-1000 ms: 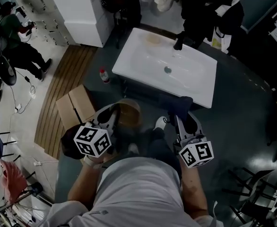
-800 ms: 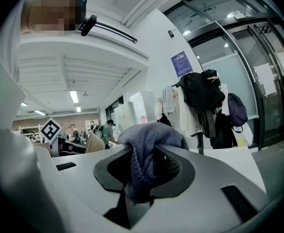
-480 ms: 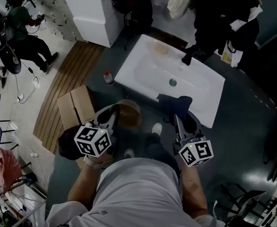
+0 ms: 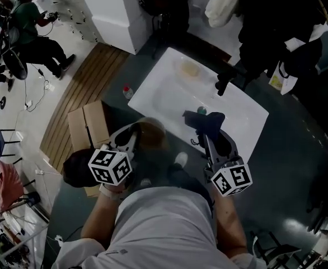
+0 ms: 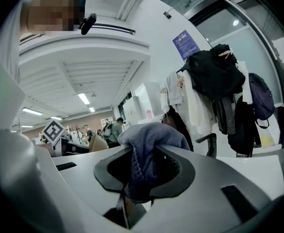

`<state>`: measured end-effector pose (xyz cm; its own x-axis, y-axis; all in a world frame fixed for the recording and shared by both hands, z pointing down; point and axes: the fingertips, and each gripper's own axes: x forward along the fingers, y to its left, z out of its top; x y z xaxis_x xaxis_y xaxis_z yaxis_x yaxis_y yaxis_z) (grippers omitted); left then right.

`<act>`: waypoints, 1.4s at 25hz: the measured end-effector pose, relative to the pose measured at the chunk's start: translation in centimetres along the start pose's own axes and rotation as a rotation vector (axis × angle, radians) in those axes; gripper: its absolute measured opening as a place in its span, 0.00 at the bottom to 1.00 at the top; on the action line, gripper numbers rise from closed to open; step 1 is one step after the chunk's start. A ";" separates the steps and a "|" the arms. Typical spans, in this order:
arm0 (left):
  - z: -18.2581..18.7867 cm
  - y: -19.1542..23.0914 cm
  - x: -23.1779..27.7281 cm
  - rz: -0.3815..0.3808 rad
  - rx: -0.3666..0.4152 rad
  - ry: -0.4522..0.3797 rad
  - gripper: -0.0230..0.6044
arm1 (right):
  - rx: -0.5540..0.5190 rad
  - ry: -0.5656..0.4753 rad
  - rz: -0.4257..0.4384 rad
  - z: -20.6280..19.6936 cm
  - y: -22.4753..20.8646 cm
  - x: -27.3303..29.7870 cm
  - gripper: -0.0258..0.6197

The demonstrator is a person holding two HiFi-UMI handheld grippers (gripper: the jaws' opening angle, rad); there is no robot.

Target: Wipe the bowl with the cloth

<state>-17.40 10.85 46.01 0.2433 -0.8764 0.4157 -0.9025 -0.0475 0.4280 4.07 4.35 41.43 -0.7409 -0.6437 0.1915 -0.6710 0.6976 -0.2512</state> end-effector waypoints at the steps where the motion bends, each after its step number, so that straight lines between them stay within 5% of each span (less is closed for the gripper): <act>1: 0.2 -0.2 0.6 0.010 -0.001 0.000 0.07 | 0.003 -0.001 0.016 0.2 -0.5 0.4 0.19; 19: 4.0 -5.4 12.3 0.064 0.034 0.015 0.07 | 0.016 -0.077 0.281 5.8 -6.0 1.9 0.19; 28: 4.5 -5.9 15.1 -0.008 0.040 0.050 0.07 | -0.025 -0.120 0.373 6.9 -2.0 1.9 0.19; 35: 6.1 -6.3 18.0 -0.119 0.068 0.081 0.07 | -0.050 -0.115 0.325 7.1 0.1 4.0 0.19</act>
<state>-9.47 -7.54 45.94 0.3759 -0.8209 0.4300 -0.8868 -0.1839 0.4240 1.25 -0.39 35.45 -0.9099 -0.4149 0.0007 -0.4035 0.8845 -0.2341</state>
